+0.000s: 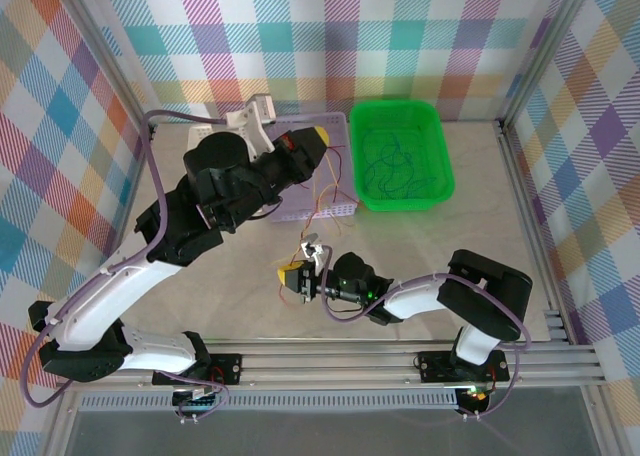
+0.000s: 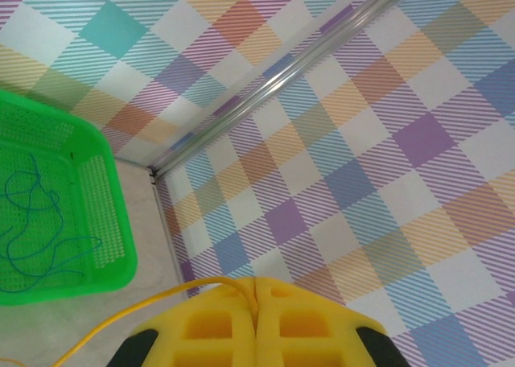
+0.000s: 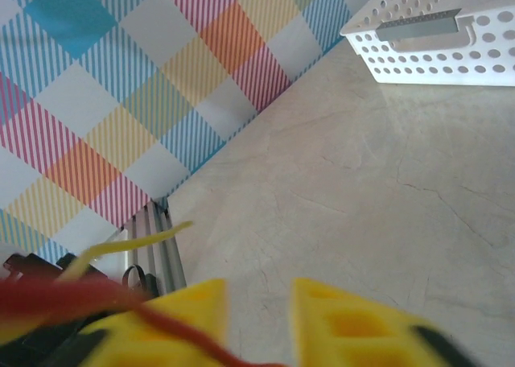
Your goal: Untangle the cables
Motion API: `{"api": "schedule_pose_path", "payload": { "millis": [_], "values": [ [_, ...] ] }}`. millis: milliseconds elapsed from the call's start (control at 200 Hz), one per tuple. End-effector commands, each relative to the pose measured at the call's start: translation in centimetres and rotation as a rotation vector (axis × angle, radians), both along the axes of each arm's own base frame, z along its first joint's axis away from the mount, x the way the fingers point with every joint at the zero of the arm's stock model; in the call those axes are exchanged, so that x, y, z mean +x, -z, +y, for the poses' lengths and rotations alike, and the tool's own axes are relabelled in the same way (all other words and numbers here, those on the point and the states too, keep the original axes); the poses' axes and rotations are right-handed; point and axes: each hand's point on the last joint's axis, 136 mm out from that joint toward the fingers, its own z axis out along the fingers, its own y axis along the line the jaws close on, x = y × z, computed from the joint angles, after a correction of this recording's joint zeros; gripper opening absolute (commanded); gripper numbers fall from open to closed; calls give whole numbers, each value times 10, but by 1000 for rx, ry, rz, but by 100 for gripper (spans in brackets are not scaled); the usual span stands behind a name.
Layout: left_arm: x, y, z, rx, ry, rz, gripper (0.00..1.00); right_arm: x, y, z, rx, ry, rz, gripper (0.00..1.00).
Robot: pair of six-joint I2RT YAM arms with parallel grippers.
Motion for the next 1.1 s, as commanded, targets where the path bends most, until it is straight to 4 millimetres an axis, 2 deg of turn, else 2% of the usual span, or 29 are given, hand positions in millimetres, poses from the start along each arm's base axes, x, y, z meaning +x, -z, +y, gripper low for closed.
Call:
{"api": "schedule_pose_path", "payload": {
  "millis": [0, 215, 360, 440, 540, 720, 740, 950, 1095],
  "values": [
    [-10, -33, 19, -22, -29, -81, 0, -1, 20, -2, -65, 12, 38, 0],
    [-16, -49, 60, 127, -124, -147, 0, 0, 73, -50, -203, 143, 115, 0],
    [-19, -65, 88, 207, -187, -193, 0, -4, 96, -77, -295, 200, 163, 0],
    [-18, -71, 98, 253, -214, -211, 0, -5, 102, -89, -310, 226, 173, 0],
    [-12, -69, 106, 332, -253, -231, 0, -7, 96, -94, -294, 227, 178, 0],
    [18, -39, 123, 477, -333, -194, 0, -15, 65, -99, -273, 191, 149, 0],
    [23, -35, 126, 490, -341, -187, 0, -17, 66, -103, -295, 186, 150, 0],
    [81, -5, 152, 583, -443, -137, 0, -34, 28, -117, -241, 132, 126, 0],
    [133, 20, 171, 567, -502, -74, 0, -45, 5, -129, -197, 106, 115, 0]
  ]
}}
